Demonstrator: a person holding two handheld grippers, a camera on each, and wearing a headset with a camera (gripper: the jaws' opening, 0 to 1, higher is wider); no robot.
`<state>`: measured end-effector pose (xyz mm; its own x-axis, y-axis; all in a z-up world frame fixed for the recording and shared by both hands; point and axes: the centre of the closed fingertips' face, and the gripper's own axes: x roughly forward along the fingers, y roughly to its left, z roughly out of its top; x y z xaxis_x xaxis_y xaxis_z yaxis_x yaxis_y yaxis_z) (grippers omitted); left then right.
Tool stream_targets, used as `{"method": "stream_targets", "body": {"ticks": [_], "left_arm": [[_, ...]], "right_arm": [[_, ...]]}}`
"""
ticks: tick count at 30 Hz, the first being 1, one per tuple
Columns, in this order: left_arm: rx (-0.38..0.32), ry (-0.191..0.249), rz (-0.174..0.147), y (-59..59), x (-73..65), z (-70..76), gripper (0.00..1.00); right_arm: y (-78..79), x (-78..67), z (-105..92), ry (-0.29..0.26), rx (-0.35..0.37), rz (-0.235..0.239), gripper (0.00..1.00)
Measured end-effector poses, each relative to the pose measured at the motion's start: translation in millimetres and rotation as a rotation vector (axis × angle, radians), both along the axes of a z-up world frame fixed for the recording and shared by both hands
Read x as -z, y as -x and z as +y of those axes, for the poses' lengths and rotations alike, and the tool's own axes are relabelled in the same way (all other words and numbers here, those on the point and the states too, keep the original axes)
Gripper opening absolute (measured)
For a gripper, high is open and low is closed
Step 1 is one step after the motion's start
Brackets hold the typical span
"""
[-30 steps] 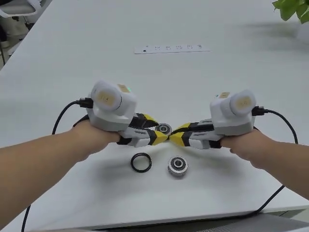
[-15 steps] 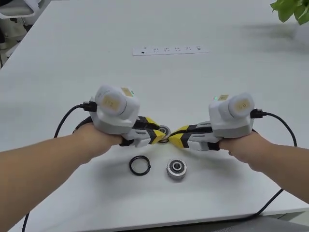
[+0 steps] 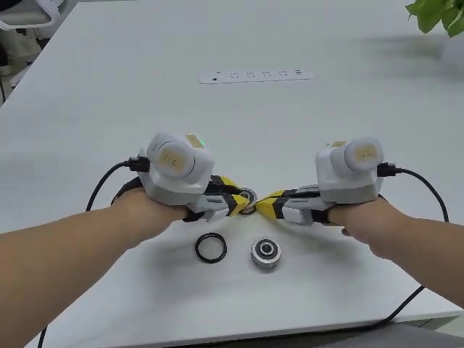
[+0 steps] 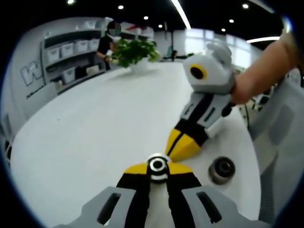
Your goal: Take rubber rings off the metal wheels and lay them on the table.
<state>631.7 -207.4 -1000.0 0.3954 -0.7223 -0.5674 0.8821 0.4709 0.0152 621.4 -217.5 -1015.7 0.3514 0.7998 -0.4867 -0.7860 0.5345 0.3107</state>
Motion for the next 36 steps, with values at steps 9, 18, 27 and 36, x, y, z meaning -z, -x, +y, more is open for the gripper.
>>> {"method": "stream_targets", "body": {"ticks": [9, 18, 27, 36], "left_arm": [[-0.007, -0.009, -0.002, -1.7, 1.0, 0.4, 0.13], [-0.014, -0.010, 0.003, -2.9, 2.4, 1.1, 0.12], [-0.021, -0.021, -0.007, -4.2, 2.8, 0.4, 0.12], [-0.022, -0.028, -0.010, -3.1, 1.9, 0.1, 0.12]], "right_arm": [[-0.8, -4.1, -6.1, -0.077, 0.062, 0.055, 0.00], [-3.7, -12.9, -5.2, -0.146, 0.120, 0.085, 0.00], [-4.4, -16.6, -1.9, -0.157, 0.129, 0.084, 0.00], [-4.9, -19.1, 2.4, -0.173, 0.124, 0.090, 0.00]]}}
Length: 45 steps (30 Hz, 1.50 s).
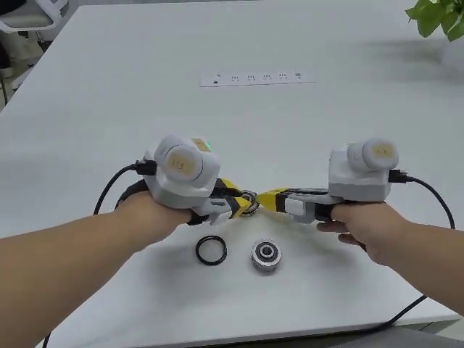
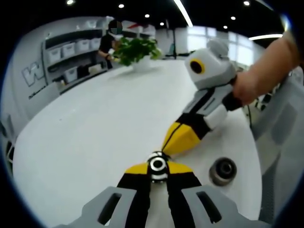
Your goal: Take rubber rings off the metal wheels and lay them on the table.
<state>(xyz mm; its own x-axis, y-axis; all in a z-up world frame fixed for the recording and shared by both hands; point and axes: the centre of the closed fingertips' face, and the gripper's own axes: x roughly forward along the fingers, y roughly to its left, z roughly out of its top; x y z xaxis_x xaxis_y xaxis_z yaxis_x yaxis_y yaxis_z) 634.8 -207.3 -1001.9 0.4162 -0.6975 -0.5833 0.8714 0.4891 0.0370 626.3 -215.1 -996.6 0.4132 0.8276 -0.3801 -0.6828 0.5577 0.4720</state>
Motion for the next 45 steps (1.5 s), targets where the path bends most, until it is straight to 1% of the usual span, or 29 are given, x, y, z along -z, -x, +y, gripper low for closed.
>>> {"method": "stream_targets", "body": {"ticks": [15, 20, 23, 25, 32, 38, 40, 43, 44, 45], "left_arm": [[0.003, -0.003, -0.002, 0.7, -0.3, -0.6, 0.12], [0.007, -0.001, -0.001, 1.6, -0.3, -1.6, 0.12], [0.008, -0.002, -0.003, 1.4, -0.2, -2.0, 0.12], [0.007, 0.000, -0.002, 1.3, -0.2, -2.2, 0.12], [0.006, 0.000, -0.003, 0.3, 0.3, -2.4, 0.12], [0.002, 0.002, -0.005, 0.7, -0.3, -2.7, 0.13], [0.004, 0.000, -0.003, 1.1, -0.4, -2.9, 0.14], [0.005, 0.012, 0.010, 2.1, -1.2, -2.4, 0.15], [0.010, 0.015, 0.016, 4.3, -1.3, -3.0, 0.17], [0.024, 0.012, 0.013, 6.2, -1.4, -3.9, 0.19]], "right_arm": [[-3.2, 1.6, 4.1, -0.005, -0.022, -0.007, 0.00], [-3.5, 1.9, 4.4, -0.014, -0.026, -0.007, 0.00], [-2.4, -1.4, 7.3, -0.031, -0.038, -0.010, 0.00], [-2.3, -1.8, 7.5, -0.024, -0.041, -0.011, 0.00], [-1.5, -2.2, 7.3, -0.024, -0.050, -0.019, 0.00], [-4.4, -0.7, 4.0, -0.006, -0.036, -0.031, 0.00], [-4.5, -1.0, 3.6, -0.004, -0.035, -0.032, 0.00], [-5.6, -1.9, 3.2, 0.000, -0.032, -0.041, 0.00], [-5.9, -2.0, 3.2, 0.001, -0.031, -0.043, 0.00], [-6.1, -1.8, 3.0, 0.004, -0.032, -0.046, 0.00]]}}
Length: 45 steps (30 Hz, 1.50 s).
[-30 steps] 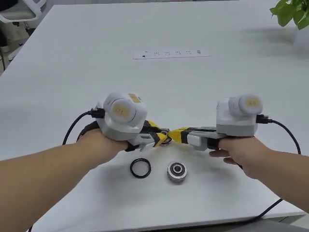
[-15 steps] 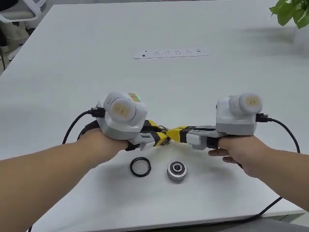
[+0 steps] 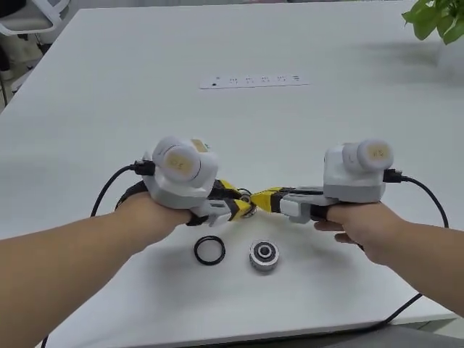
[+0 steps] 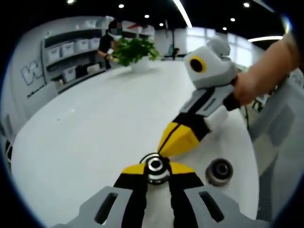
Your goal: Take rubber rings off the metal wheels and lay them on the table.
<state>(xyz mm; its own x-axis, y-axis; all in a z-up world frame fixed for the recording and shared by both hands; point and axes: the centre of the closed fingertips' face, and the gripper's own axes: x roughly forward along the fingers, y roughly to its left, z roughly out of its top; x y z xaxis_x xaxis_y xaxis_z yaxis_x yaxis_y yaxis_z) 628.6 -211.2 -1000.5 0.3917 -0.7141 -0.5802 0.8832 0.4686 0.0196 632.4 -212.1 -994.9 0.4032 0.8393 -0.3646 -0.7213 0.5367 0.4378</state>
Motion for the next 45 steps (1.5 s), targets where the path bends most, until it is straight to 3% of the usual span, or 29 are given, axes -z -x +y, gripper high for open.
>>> {"method": "stream_targets", "body": {"ticks": [10, 23, 37, 45], "left_arm": [[0.043, 0.008, -0.009, 6.6, -5.9, 0.3, 0.29], [0.051, 0.059, -0.025, 17.6, -28.0, 5.1, 0.40], [0.058, 0.105, -0.058, 31.6, -53.2, 21.0, 0.51], [0.052, 0.126, -0.060, 43.6, -62.0, 35.2, 0.56]], "right_arm": [[-0.1, -0.7, 0.0, 0.018, -0.010, -0.018, 0.00], [-1.0, -9.7, -2.4, 0.010, 0.002, -0.031, 0.00], [9.6, -31.6, 5.3, -0.025, -0.008, -0.049, 0.00], [19.5, -39.8, 13.4, -0.045, -0.035, -0.052, 0.00]]}}
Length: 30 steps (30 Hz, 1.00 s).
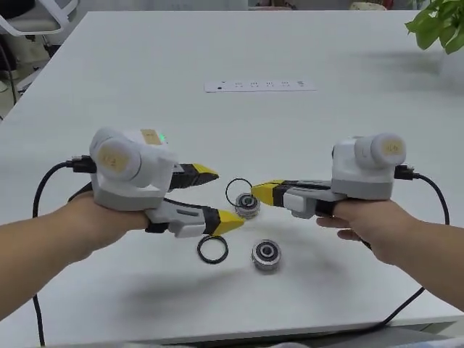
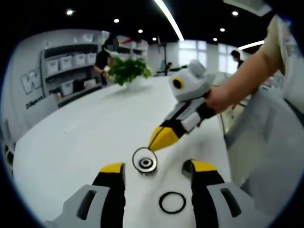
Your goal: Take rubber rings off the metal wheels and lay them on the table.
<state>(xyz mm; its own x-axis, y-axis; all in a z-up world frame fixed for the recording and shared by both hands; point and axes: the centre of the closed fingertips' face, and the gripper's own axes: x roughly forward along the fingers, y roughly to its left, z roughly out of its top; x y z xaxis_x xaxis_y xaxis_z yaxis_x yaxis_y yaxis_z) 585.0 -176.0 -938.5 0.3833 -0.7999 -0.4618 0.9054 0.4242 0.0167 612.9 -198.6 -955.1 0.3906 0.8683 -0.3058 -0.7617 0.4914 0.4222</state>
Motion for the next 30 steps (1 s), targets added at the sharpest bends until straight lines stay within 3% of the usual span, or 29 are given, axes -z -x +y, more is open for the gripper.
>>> {"method": "stream_targets", "body": {"ticks": [7, 15, 30], "left_arm": [[-0.003, 0.022, -0.001, 13.6, -8.3, 10.6, 0.60], [-0.002, 0.019, -0.014, 27.7, -13.0, 24.1, 0.62], [-0.050, 0.026, 0.000, 42.6, -16.5, 54.6, 0.63]], "right_arm": [[5.1, -1.4, 4.3, -0.003, -0.023, 0.001, 0.00], [14.8, -3.1, 13.6, 0.002, -0.059, -0.002, 0.00], [35.2, 7.2, 31.1, 0.023, -0.161, 0.029, 0.00]]}}
